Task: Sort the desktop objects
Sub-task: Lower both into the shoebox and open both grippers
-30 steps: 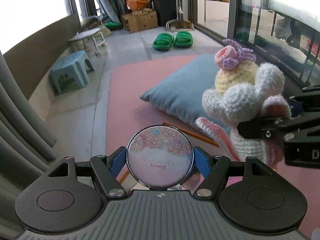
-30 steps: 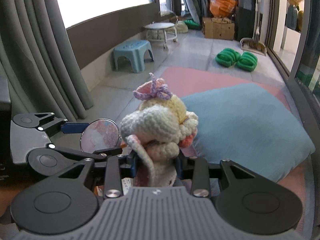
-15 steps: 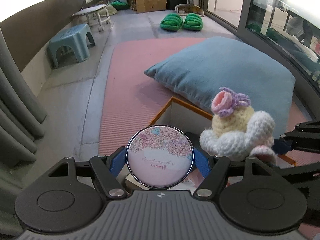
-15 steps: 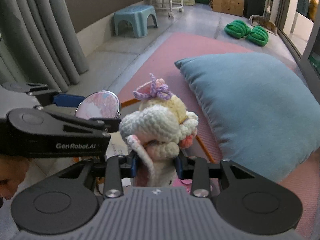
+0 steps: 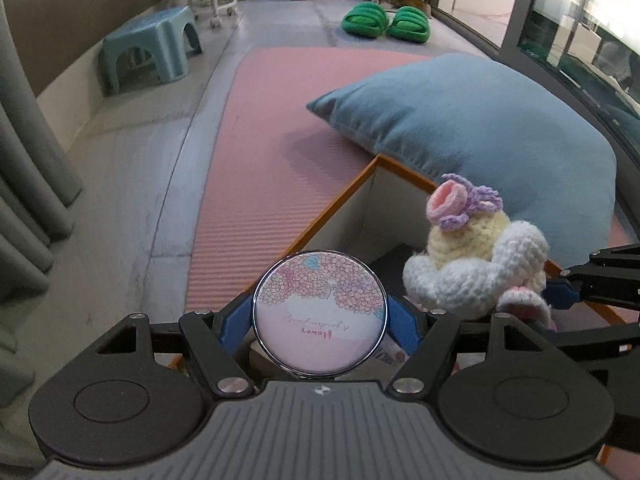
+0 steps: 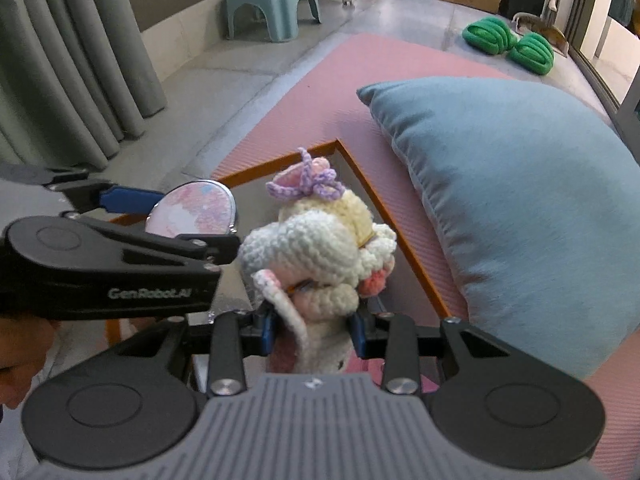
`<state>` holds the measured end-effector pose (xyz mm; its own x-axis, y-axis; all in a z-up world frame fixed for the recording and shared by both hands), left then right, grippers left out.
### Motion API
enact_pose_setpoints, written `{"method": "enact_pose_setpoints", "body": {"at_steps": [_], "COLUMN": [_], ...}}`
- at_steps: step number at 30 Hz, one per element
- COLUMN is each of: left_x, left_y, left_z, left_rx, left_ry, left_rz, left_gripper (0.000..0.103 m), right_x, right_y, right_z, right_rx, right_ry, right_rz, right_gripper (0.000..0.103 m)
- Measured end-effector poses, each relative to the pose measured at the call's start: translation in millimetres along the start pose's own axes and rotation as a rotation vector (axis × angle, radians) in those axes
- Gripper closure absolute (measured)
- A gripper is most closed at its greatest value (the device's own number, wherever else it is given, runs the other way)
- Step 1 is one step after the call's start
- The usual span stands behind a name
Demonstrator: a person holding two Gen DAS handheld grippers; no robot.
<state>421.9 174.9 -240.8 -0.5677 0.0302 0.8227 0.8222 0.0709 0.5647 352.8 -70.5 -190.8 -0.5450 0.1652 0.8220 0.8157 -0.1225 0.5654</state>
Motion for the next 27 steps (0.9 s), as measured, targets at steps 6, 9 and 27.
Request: {"method": "enact_pose_setpoints", "body": {"at_steps": [6, 9, 27], "left_x": [-3, -3, -11], "left_y": [-5, -5, -9], "left_z": [0, 1, 15], "left_rx": [-0.002, -0.008, 0.093], "left_ry": [-0.029, -0.033, -0.108], "left_rz": [0.001, -0.001, 0.034], "left_gripper": [0.019, 0.019, 0.018], "right_x": [-16, -21, -23], "right_y": [-3, -4, -4], "right_z": [-2, 1, 2], "right_rx": [-0.008, -0.005, 0.011], "right_ry": [-0.002, 0.012, 0.006], "right_rz": [0.002, -0.003, -0.025], "right_gripper": [0.064, 0.064, 0.042]}}
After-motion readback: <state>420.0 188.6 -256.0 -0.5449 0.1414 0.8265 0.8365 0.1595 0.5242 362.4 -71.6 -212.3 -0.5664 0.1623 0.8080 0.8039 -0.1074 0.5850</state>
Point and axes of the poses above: each gripper's, at about its wrist camera, not at the fingertips, and x roughly against the way its jaws point, z to its left, y to its top, the point moved 6 cm from there along -x, roughly the way its jaws point, and after that the axes turned 6 degrees about y, right-handed, at the moved point
